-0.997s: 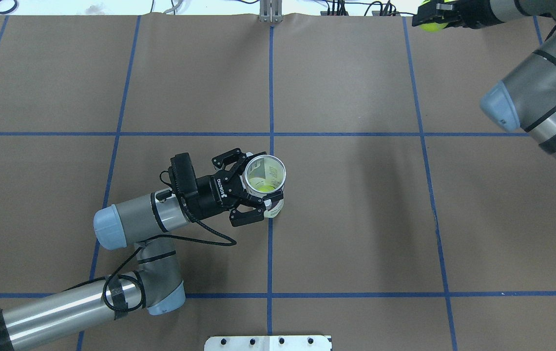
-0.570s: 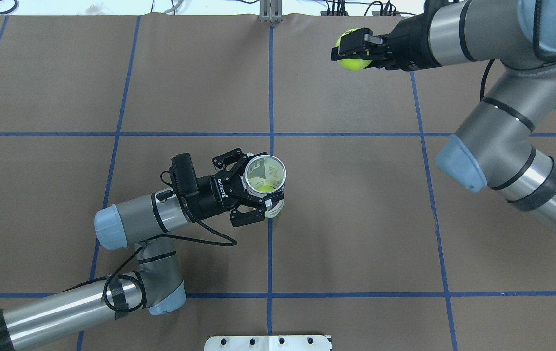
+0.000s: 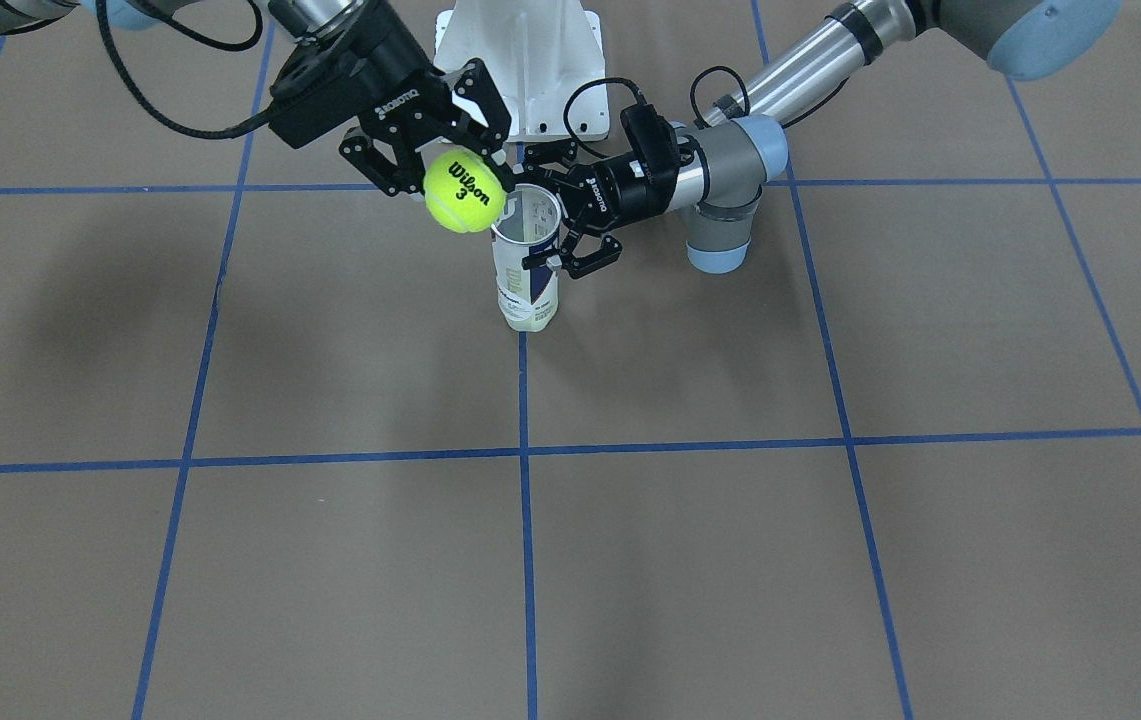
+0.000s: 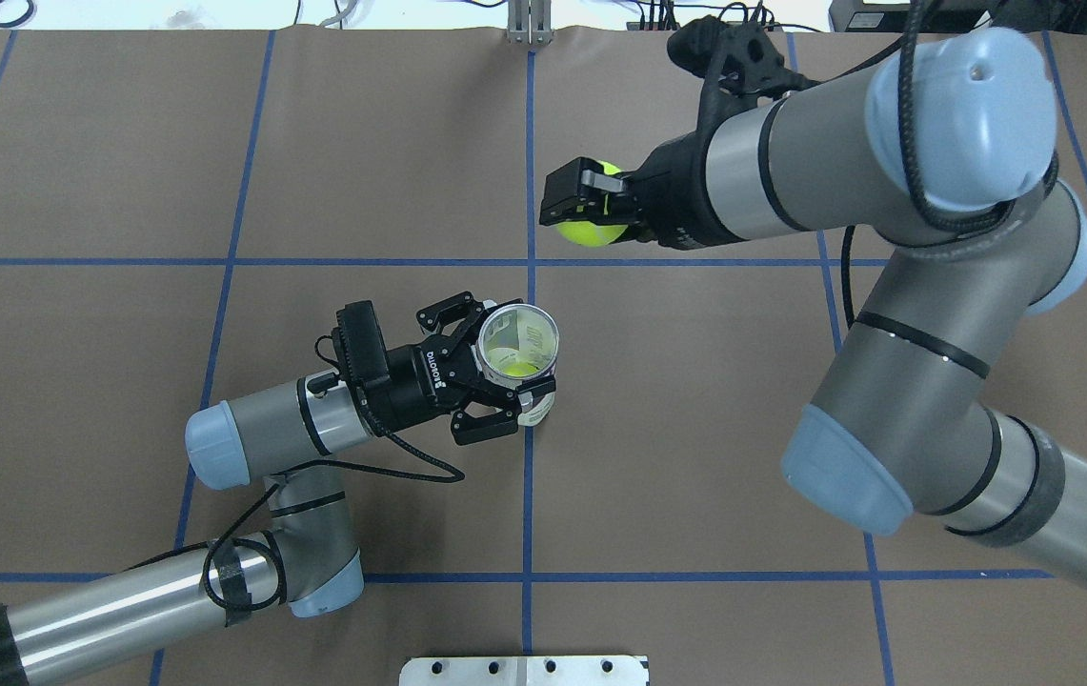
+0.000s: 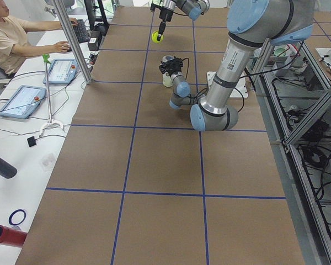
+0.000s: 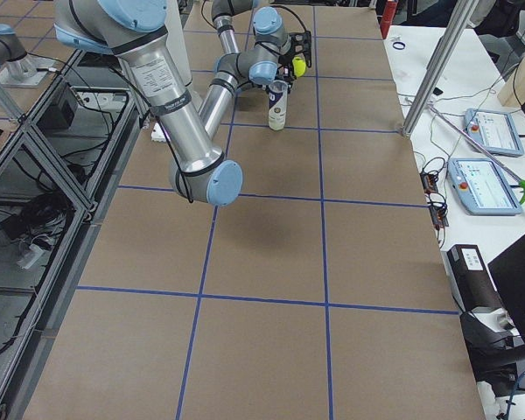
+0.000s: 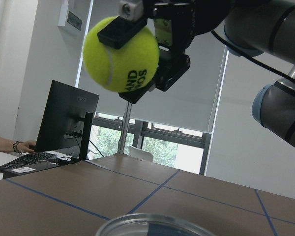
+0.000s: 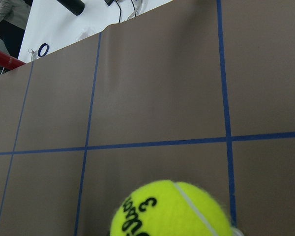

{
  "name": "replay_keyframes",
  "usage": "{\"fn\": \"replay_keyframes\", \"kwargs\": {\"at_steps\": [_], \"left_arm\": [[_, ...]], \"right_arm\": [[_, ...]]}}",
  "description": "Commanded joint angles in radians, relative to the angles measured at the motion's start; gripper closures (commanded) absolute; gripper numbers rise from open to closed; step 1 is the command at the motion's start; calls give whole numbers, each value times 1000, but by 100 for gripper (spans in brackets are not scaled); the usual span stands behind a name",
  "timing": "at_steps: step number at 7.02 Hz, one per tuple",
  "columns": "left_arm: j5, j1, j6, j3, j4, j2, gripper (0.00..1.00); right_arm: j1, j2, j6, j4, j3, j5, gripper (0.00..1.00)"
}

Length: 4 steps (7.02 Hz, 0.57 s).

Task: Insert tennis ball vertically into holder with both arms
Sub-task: 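Lift the ball with the right gripper and carry it over the can, then lower the ball into the can's opening and open the right gripper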

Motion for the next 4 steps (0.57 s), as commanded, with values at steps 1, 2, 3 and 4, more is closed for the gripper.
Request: {"fn": "replay_keyframes", "kwargs": {"at_steps": [1,2,3,4], "left_arm": [[0,-1,0,2,0,0,1],[0,1,0,1,0,0,1],[0,1,0,2,0,0,1],[0,1,0,2,0,0,1]], "right_arm": [[-101,14,16,-20,7,-109,93],[-128,14,16,-22,7,-134,85],[-137,13,16,-25,7,-140,74],[-137,11,15,-26,6,-140,54]]}}
